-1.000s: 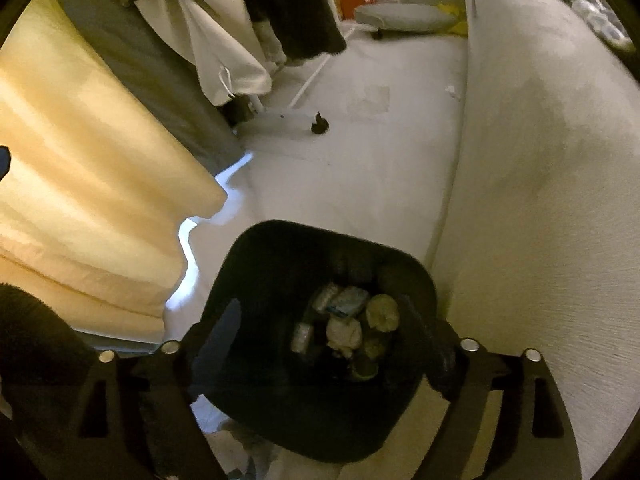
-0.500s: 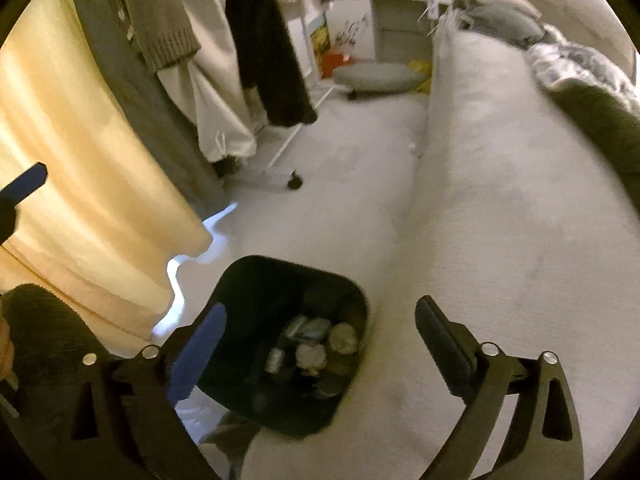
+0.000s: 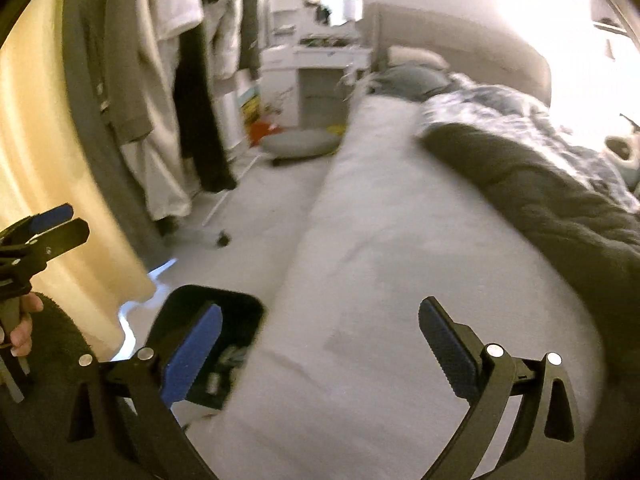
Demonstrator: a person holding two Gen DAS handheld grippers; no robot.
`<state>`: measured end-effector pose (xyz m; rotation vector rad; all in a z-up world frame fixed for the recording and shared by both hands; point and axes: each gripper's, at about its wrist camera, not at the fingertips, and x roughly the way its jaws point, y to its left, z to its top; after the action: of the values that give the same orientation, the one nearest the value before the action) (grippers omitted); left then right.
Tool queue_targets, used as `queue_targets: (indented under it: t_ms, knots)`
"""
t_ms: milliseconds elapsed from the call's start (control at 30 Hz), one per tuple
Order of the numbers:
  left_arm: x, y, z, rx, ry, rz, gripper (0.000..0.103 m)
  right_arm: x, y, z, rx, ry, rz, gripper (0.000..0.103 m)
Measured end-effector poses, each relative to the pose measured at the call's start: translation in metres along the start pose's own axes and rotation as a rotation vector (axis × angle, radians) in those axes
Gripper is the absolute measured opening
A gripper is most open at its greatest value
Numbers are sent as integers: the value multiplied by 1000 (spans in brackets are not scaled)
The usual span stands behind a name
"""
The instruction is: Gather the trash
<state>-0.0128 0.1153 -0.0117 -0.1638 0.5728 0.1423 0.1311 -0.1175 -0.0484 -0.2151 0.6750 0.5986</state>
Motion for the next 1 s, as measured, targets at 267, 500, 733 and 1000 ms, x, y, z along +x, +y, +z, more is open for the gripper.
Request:
queue_targets:
  t_ms: [267, 500, 733, 1000]
  knots:
    - [-5, -34, -9, 59, -17, -37, 100, -50, -36, -50, 107, -53, -91, 100]
    - [-8, -51, -18, 103, -18, -40, 100, -89, -50, -76, 153, -118, -163, 100]
    - [-10, -64, -24, 129, -25, -38, 100, -123, -64, -88, 224, -197, -173, 100]
    - [-5, -69, -26, 141, -10, -28, 100, -115, -62, -90, 215, -190, -138, 100]
